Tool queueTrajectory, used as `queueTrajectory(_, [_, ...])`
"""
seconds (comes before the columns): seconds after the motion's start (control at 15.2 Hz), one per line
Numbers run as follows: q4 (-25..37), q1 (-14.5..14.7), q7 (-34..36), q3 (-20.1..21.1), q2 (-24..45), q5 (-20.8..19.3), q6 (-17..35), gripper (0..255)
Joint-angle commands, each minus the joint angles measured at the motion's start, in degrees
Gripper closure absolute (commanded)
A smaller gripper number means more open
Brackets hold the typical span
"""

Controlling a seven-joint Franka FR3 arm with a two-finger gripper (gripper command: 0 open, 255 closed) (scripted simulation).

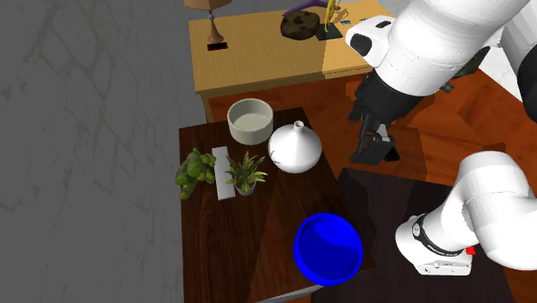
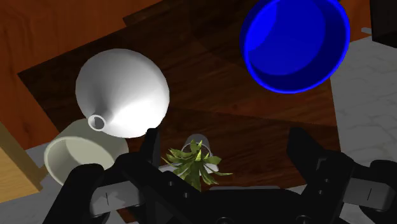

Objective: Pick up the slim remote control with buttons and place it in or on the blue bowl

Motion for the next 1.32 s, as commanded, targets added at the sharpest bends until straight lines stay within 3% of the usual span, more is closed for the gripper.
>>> queueTrajectory(0.0, [0.00,0.00,0.00,0.00,0.00,0.00,0.00,0])
queueTrajectory(0.59, [2.68,-3.88,13.78,3.04,17.16,1.32,13.08,0])
queueTrajectory(1.25, [12.53,-7.22,28.07,3.94,38.32,0.40,22.97,0])
